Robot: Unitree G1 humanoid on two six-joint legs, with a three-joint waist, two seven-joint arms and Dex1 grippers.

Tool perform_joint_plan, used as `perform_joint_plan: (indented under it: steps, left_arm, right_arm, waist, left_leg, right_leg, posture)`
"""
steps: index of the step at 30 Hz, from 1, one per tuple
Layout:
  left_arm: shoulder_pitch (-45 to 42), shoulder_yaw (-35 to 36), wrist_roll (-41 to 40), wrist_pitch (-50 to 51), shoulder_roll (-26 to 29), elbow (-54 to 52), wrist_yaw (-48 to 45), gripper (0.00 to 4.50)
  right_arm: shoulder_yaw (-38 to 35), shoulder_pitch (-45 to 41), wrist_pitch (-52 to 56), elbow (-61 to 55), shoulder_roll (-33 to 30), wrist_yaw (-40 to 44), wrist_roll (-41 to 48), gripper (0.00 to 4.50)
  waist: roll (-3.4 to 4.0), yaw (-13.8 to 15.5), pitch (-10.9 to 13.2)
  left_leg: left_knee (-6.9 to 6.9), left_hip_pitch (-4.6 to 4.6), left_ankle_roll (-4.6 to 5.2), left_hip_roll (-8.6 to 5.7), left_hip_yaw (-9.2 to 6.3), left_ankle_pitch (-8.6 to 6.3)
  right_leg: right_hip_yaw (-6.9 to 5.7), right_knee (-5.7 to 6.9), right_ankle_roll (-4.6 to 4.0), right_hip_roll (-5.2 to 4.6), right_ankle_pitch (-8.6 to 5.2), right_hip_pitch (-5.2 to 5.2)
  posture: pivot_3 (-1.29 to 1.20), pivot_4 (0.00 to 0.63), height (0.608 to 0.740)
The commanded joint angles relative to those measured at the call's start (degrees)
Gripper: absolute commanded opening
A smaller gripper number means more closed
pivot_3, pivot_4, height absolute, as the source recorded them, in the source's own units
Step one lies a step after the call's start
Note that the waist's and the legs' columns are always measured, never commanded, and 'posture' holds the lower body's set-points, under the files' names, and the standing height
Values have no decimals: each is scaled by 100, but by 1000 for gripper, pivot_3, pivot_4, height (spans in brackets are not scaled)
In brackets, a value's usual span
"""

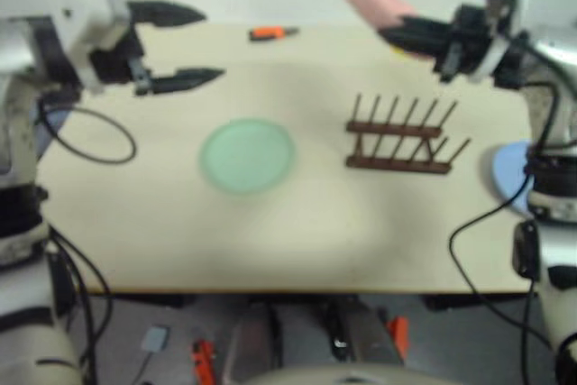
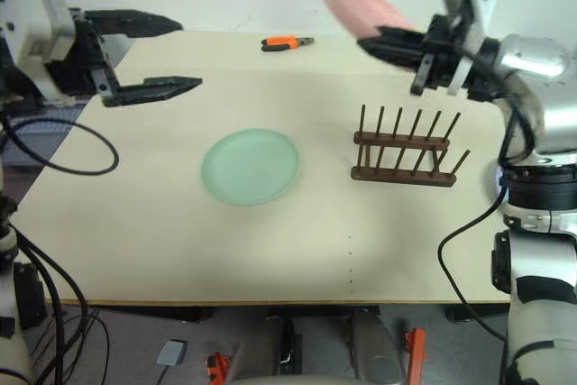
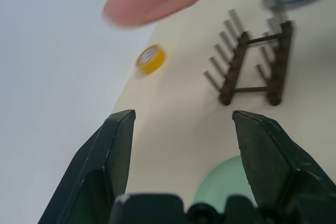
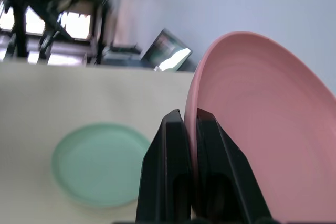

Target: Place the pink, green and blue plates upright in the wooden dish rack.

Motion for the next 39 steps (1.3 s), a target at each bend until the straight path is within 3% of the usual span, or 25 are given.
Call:
perform_joint_plan:
  steps: [1, 11, 22, 30, 39]
  left_arm:
    - [155, 12, 409, 32, 14, 266, 568, 3228]
    - [-211, -216, 575, 1025, -376, 810, 1398, 3228]
    - [15, -356, 686, 902, -567, 800, 1611, 3228]
    - [133, -330, 721, 910, -678, 896, 1750, 3228]
    - [96, -353, 797, 821, -786, 1223, 1908, 3228]
  right_arm:
    - [-551, -269, 316, 42, -60, -490, 365, 0]
    - [-1421, -218, 1358, -107, 100, -1850, 1203, 0]
    - [-2470, 33, 2445, -509, 383, -3525, 2390, 0]
    - [-3357, 323, 2876, -877, 769, -5235, 3477, 0]
    - [-3505, 1003, 2943, -1197, 626, -5880, 4172, 0]
  waist:
    - [0, -1, 0]
    - [0, -1, 0]
    - [0, -8, 0]
    - [0, -3, 0]
    - [0, -10, 0]
  left_leg:
    - [0, 0, 0, 1, 2, 0]
    - [-13, -6, -1, 0, 3, -1]
    - [-34, -4, 0, 1, 1, 0]
    - [-39, -5, 0, 1, 0, 0]
    - [-55, -4, 0, 0, 1, 0]
  right_leg:
    - [0, -1, -2, 0, 1, 0]
    - [4, -14, -1, -2, 2, -4]
    - [9, -17, -5, -2, 0, -11]
    - [10, -24, -4, -2, 0, -10]
    - [11, -35, -3, -1, 0, -11]
  posture:
    - [0, 150, 740]
    - [0, 150, 740]
    - [0, 150, 740]
    - [0, 150, 740]
    - [0, 150, 740]
